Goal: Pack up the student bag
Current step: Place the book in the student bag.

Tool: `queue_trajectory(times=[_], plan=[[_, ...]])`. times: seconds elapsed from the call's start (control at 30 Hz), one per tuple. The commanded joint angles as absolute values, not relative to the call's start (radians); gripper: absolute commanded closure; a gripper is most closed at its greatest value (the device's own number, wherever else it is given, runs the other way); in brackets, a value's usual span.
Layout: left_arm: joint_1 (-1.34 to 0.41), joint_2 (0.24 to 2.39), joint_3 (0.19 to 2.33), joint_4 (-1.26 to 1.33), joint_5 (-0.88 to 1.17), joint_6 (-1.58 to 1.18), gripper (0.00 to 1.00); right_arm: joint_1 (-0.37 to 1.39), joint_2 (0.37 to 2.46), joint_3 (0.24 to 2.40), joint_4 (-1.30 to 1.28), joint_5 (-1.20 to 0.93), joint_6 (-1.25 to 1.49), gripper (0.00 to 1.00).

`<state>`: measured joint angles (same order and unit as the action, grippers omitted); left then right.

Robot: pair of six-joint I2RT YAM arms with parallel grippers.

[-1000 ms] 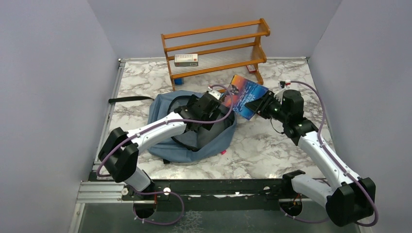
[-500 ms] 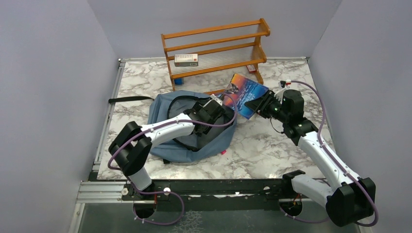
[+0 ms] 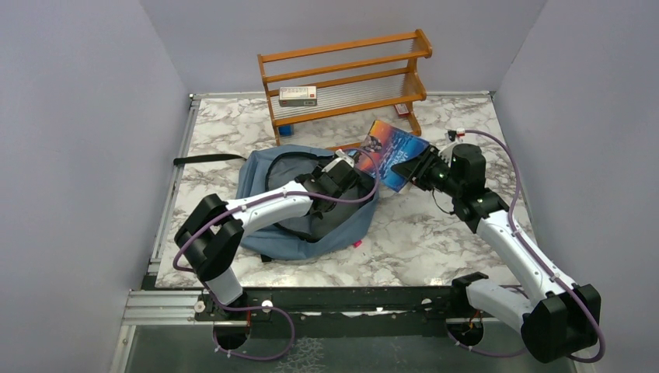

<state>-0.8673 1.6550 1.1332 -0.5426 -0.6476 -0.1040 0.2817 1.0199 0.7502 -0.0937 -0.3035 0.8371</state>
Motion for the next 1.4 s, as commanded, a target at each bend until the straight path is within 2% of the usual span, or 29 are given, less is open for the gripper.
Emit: queue_trajectory(times=[0.0,0.3,0.47,0.7,1.37], plan=[[-0.868,1.642,1.173,-0.551,-0.750,-0.087,0.69,0.285,0.999,0.811,0.002,-0.327,0.824,1.00],[-0.850,1.580,1.216,-0.540,-0.769,-0.113,1.00,0.285,1.024,0.815,0.015,-0.459,0.932,0.99],[-0.831,1.508,1.204,-0.506,-0.758,-0.152,1.00,0.286,1.065,0.788,0.112,-0.576,1.029,0.99],[-0.797,1.418,1.177,-0.452,-0.710,-0.164,1.00,0.296,1.110,0.764,0.153,-0.630,1.081,1.00],[-0.782,1.344,1.132,-0.375,-0.666,-0.166,1.00,0.506,1.343,0.814,0.319,-0.653,1.164,0.99]])
